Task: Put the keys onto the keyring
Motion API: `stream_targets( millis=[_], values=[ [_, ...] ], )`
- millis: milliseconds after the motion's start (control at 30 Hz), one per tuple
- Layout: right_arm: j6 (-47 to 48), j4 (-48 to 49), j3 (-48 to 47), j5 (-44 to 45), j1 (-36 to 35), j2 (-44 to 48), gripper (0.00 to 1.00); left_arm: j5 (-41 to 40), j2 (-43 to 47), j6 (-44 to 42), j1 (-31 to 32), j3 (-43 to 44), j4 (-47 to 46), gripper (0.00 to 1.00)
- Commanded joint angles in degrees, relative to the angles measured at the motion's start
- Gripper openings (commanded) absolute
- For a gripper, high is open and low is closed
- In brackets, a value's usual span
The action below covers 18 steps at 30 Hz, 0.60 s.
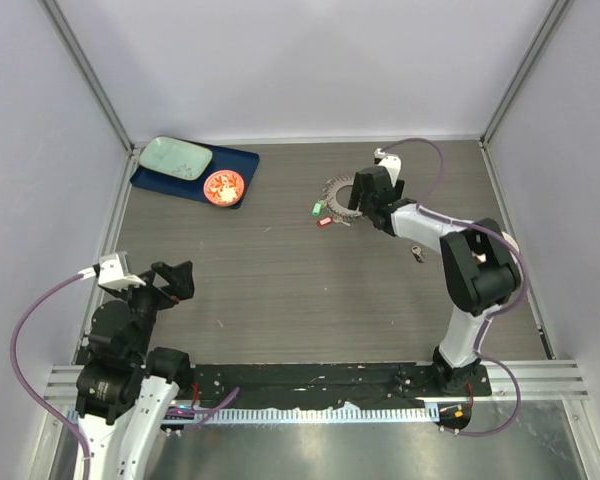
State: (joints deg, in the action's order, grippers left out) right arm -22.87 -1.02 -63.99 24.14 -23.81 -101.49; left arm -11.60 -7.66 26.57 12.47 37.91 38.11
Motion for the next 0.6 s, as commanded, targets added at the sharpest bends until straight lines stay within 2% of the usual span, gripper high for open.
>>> stream_targets(
  millis=[0,167,400,567],
  values=[
    [-0.24,7.43,-7.36,2.14,3.76,-5.37,0.80,-0.53,0.72,-0.20,0.80,-0.29,-0.58,1.00],
    [2.65,6.73,-13.43,0.65,5.00,-14.06,0.78,-0.62,0.89,-0.37,1.07,-0.29,-0.67,1.00],
    [5.12,2.34,-20.65,-1.90,5.09,-20.49,0.75,-0.53,0.37,-0.46,1.15,-0.29,-0.67,1.00],
    [6.26,1.37,-19.34,-4.79,4.74,-20.24,0.59,-0.62,0.01,-0.38,1.07,-0.21,-0.58,1.00]
  ],
)
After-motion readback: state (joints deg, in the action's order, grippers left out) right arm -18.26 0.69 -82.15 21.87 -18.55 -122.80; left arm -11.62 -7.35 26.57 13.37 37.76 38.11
